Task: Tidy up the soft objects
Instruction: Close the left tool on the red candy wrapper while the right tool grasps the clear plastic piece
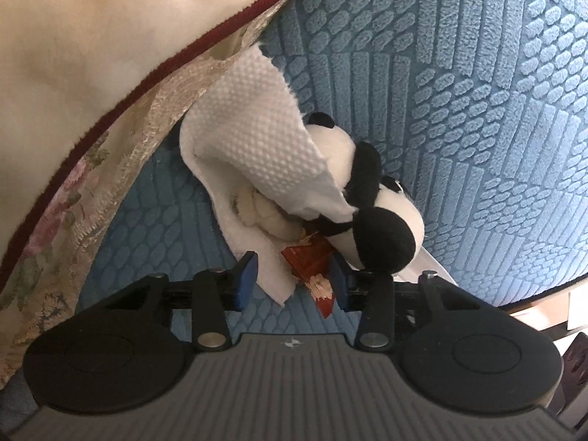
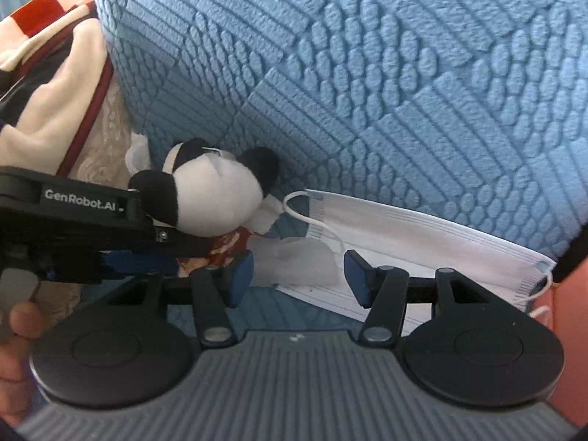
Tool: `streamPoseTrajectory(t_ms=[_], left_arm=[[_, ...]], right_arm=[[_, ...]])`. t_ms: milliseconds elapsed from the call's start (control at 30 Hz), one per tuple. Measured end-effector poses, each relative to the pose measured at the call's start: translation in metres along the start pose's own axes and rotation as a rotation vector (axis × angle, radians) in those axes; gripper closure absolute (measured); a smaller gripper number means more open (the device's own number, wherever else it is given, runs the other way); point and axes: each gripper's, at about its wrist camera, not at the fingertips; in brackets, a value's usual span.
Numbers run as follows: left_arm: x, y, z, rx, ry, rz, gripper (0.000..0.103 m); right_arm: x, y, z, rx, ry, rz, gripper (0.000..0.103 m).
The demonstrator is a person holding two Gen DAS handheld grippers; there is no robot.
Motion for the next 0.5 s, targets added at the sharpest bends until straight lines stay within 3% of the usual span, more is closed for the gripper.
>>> streamPoseTrajectory(t_ms=[200,500], left_arm=[[0.001,-0.003,0.004,-0.005,0.004,0.011,0.062],[0.007,0.008,0.004,0.008,0.009,0.031,0.076]], right_arm=[[0.009,-0.007,0.002,-0.017,-0.016,-0.001,0.046],[0.02,-0.019,0.006,-0.032,-0.01,0.0,0.041]])
Point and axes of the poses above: each gripper's, at about its wrist camera, not at the fingertips, and x roughly the way its jaws point, y to its right, z to its underside, and after that the axes turned 10 degrees about z, right-handed
